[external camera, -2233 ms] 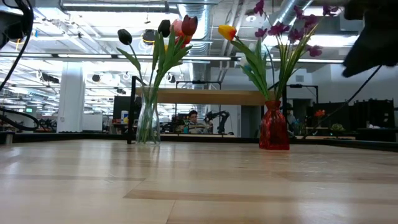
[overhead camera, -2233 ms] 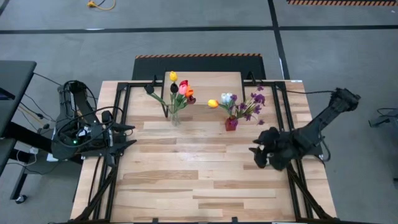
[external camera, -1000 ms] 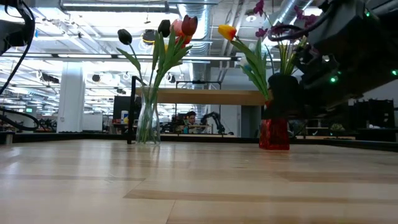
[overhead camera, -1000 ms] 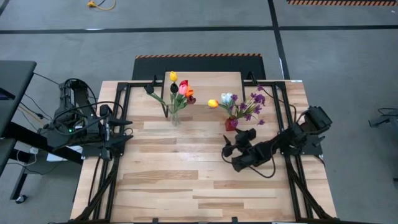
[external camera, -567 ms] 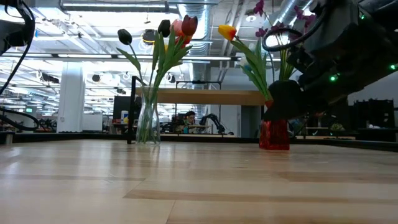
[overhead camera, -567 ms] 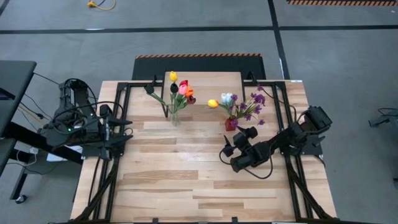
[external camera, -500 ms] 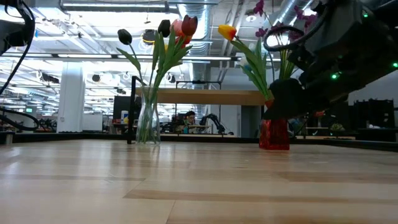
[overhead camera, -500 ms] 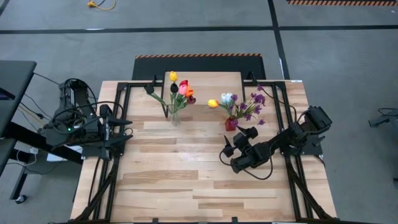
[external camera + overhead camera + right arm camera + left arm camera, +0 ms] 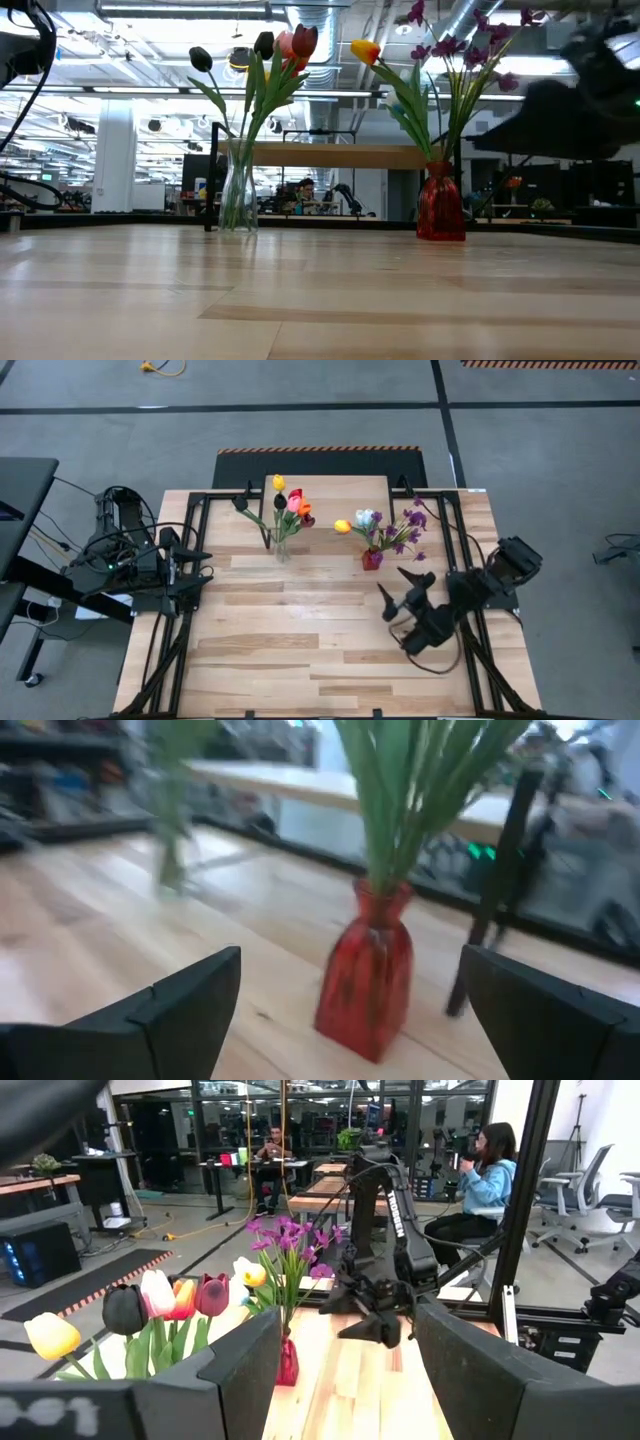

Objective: Pick and place flowers into a vace then onto a shelf
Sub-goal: Put the red vase on the shelf

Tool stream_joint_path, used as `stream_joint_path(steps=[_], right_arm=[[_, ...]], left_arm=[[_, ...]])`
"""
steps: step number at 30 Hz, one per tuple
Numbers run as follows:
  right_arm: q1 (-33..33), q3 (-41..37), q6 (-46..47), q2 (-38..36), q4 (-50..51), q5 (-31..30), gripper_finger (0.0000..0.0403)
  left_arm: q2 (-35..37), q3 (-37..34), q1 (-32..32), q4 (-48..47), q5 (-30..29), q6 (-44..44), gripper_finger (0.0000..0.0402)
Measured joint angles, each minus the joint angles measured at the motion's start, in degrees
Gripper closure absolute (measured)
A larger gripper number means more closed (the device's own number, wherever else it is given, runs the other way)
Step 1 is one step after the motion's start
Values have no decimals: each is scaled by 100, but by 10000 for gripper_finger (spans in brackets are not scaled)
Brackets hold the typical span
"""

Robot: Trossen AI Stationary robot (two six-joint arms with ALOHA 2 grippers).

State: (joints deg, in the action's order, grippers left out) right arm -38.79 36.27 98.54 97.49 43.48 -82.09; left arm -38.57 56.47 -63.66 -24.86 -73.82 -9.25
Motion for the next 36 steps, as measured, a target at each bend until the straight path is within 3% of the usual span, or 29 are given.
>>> stream_joint_path(steps=[6, 10, 24, 36], right_arm=[[-465, -1122, 582, 6, -1058, -329, 46], [-460, -1402, 322, -7, -2086, -573, 48], [331, -243, -1888, -11, -2310, -59, 47], [1145, -192, -1979, 33, -2489, -30, 47]], left_arm=[[-1, 0, 0, 19, -7, 2, 180], [0, 0, 0, 48, -11, -41, 180], [-4, 2, 0, 39, -157, -5, 180], [-4, 2, 0, 37, -317, 62, 180]])
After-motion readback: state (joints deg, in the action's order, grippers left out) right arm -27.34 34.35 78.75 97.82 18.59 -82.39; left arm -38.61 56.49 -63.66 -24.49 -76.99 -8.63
